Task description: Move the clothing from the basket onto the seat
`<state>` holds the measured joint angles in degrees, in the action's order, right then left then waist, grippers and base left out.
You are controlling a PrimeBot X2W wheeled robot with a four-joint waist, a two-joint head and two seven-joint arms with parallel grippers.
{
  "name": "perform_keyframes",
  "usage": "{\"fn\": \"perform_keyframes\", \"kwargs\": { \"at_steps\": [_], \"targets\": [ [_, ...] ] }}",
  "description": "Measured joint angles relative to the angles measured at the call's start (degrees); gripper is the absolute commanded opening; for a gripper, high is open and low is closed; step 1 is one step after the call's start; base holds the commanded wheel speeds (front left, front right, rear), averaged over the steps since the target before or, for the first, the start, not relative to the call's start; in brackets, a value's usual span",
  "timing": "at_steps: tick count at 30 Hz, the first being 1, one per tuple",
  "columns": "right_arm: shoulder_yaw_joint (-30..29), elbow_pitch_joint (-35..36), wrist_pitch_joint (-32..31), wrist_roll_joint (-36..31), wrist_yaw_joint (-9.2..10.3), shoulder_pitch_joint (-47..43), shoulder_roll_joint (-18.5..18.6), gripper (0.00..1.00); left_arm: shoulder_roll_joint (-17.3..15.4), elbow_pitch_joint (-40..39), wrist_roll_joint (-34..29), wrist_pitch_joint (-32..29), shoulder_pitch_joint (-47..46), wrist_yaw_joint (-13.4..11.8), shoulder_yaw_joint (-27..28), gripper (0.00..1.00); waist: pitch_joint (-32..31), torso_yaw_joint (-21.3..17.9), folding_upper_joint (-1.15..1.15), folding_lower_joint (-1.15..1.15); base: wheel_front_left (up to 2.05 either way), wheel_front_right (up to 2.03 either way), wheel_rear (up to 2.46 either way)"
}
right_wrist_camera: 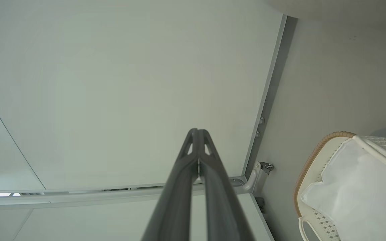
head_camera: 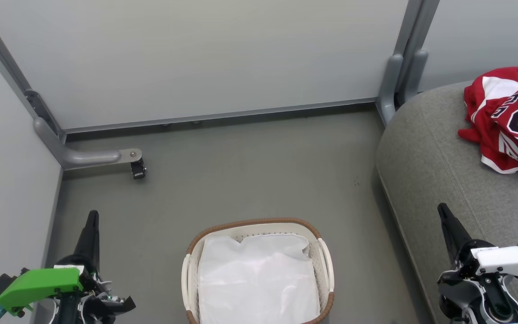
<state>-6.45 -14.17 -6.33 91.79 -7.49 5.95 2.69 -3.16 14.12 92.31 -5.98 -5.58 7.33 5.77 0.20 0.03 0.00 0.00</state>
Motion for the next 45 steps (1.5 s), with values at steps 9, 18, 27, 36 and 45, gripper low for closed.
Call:
{"fn": "perform_keyframes", "kwargs": {
  "at_steps": [9, 18, 27, 36, 45],
  "targets": [
    [-0.1, 0.1, -0.3, 0.5, 0.0, 0.0, 0.0, 0.0, 0.0, -0.1, 0.4, -0.1, -0.4, 0.0, 0.1, 0.0, 0.0, 0.0, 0.0, 0.0, 0.0, 0.0, 0.0],
    [-0.1, 0.1, -0.3, 0.5, 0.0, 0.0, 0.0, 0.0, 0.0, -0.1, 0.4, -0.1, -0.4, 0.1, 0.2, 0.0, 0.0, 0.0, 0.0, 0.0, 0.0, 0.0, 0.0],
    [-0.1, 0.1, -0.3, 0.5, 0.0, 0.0, 0.0, 0.0, 0.1, -0.1, 0.4, -0.2, -0.4, 0.1, 0.3, 0.0, 0.0, 0.0, 0.0, 0.0, 0.0, 0.0, 0.0],
    [-0.1, 0.1, -0.3, 0.5, 0.0, 0.0, 0.0, 0.0, 0.1, -0.1, 0.4, -0.3, -0.4, 0.1, 0.3, 0.0, 0.0, 0.0, 0.0, 0.0, 0.0, 0.0, 0.0],
    [-0.1, 0.1, -0.3, 0.5, 0.0, 0.0, 0.0, 0.0, 0.1, -0.1, 0.4, -0.3, -0.4, 0.1, 0.4, 0.0, 0.0, 0.0, 0.0, 0.0, 0.0, 0.0, 0.0]
  ]
}}
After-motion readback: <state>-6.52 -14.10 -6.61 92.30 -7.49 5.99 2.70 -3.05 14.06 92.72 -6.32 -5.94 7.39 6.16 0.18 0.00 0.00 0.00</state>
